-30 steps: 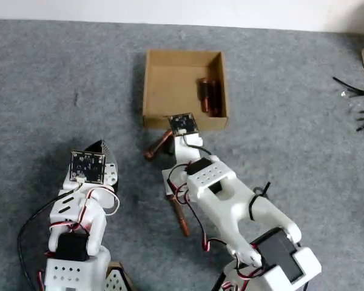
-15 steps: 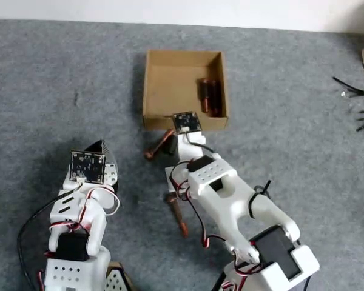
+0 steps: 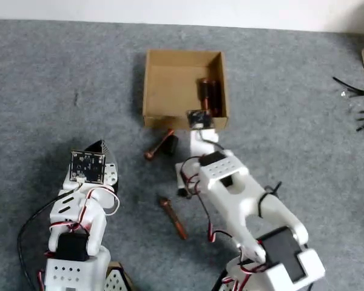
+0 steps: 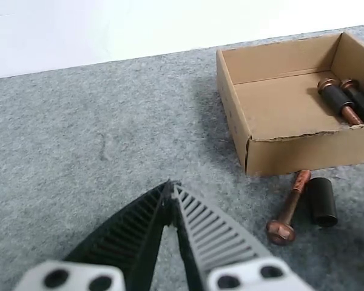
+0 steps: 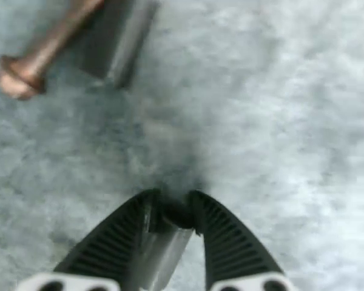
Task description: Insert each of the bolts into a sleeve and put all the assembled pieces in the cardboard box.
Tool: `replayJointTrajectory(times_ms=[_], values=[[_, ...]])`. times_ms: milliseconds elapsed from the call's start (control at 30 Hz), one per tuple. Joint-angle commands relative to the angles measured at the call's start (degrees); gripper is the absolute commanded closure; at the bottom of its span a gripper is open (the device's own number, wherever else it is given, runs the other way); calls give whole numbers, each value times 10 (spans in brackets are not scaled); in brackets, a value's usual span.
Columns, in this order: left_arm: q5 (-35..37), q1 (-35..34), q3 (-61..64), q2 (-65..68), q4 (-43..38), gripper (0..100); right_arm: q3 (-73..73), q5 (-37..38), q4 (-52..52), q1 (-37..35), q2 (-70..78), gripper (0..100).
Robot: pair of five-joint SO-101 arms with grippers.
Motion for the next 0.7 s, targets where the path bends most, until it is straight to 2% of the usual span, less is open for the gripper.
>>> replayJointTrajectory(times_ms=[0,233,467,667], values=[[4,-6,-21,-7,-15,989,-8,43,5,58,-61,995],[4,-5,-21,-7,-14,989,-30,55,2,136,-44,995],[4,-5,-21,-7,-14,989,-128,55,7,185,77,991],[4,-5,-20,-7,-14,989,-232,51,160,175,105,918]])
